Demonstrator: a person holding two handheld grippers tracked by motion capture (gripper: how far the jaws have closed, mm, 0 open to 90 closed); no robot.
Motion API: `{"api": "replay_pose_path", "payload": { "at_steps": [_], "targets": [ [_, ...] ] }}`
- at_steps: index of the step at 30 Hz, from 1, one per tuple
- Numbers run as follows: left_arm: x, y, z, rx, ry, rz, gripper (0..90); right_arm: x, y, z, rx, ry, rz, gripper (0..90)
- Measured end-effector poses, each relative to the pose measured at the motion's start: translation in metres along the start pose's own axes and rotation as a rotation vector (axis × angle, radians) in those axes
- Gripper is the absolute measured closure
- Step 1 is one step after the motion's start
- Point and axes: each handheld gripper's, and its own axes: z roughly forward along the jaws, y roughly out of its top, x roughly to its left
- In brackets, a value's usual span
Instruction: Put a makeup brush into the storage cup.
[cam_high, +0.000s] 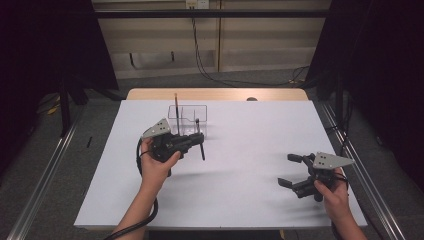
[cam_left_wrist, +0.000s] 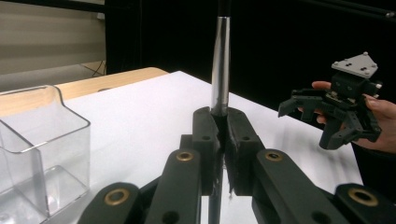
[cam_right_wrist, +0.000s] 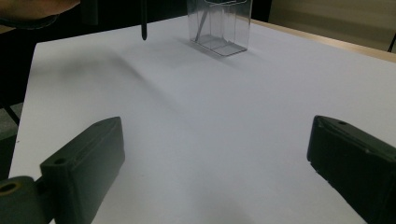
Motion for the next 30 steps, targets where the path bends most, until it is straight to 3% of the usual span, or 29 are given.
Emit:
{"api": "replay_pose_path", "payload": {
  "at_steps": [30],
  "targets": [
    [0.022, 0.015, -0.009, -0.006, 0.073, -0.005, 83.7, 0.0, 0.0, 0.0, -0.002, 0.0, -0.003, 3.8]
  ]
}}
